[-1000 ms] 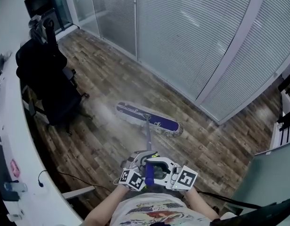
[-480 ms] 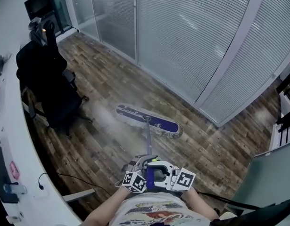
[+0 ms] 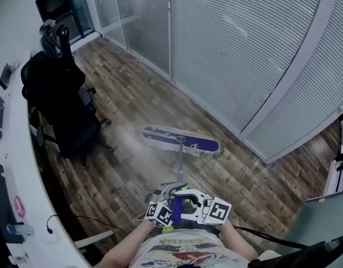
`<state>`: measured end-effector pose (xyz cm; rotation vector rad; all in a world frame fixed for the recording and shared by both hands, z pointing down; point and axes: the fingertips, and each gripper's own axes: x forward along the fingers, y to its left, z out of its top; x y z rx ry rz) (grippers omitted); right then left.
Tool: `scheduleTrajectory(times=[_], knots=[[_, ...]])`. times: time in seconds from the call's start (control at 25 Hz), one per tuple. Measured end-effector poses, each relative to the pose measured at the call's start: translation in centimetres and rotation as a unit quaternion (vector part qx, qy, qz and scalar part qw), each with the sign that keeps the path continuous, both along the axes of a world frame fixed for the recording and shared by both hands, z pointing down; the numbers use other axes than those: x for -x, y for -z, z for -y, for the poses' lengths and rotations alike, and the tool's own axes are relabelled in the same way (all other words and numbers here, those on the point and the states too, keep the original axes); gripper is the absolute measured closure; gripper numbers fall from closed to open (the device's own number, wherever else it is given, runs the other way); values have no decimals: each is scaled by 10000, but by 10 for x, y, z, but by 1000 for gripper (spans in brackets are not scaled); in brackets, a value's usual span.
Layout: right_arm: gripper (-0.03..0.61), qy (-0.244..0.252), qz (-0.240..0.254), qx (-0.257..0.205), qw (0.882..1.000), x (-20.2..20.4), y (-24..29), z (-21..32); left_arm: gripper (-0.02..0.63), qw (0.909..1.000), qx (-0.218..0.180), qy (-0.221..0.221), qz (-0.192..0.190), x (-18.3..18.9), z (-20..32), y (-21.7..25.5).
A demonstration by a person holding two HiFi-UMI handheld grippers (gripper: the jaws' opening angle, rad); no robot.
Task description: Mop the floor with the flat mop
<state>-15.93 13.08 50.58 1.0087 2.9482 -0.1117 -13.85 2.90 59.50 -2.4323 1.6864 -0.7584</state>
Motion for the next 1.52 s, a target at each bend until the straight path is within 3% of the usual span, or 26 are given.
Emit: scheduleTrajectory(times=[0.48,0.76,1.12,1.52], knots=[[331,130,-97,297,9994,109,2,211,532,9991,138,407,-64,119,208,-5],[328,-112,-12,588,9982,140,5,275,531,9990,277,352,-34,151,269,-4],[325,121,-133,628,9979,131,16,248,532,9983,308,494,-53,144,243,7],[325,116,-286,557,9980,90,13,115,532,9985,293,454,-101,100,109,5]])
